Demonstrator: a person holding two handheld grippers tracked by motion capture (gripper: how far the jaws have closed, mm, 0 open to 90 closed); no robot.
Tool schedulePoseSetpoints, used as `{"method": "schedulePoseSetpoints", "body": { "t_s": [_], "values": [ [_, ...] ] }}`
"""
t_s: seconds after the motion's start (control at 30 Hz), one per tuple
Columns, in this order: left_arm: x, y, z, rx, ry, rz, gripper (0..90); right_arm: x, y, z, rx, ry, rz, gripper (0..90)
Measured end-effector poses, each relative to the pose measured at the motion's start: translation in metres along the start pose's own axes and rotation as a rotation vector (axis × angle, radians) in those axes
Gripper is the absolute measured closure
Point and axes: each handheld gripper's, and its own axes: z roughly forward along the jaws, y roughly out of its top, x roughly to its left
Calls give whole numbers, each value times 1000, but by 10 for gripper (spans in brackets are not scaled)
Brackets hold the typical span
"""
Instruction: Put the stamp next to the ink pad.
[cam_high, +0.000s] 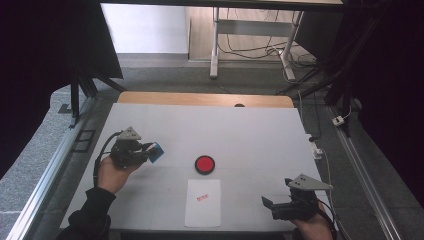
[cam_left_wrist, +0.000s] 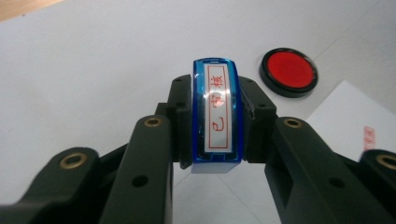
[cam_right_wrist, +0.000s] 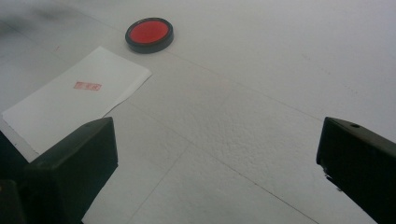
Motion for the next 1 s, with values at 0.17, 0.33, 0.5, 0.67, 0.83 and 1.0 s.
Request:
{"method": "schedulePoseSetpoints", "body": {
  "t_s": [0.17, 0.33, 0.5, 0.67, 0.83, 1.0],
  "values": [
    [7, -5, 10, 32, 30, -13, 692, 0, 0, 0, -1, -1, -1, 0],
    [8, -8, 17, 57, 41, -16, 692, 1, 0, 0, 4, -2, -9, 0],
    [8, -11, 24, 78, 55, 3, 693, 2, 0, 1, 3, 3, -14, 0],
    [9, -14, 30, 96, 59, 3, 692, 2, 0, 1, 7, 4, -20, 0],
    [10, -16, 36, 116, 60, -4, 690, 2, 0, 1, 11, 5, -22, 0],
    [10, -18, 40, 146, 60, -3, 688, 2, 0, 1, 12, 7, -24, 0]
  ]
}}
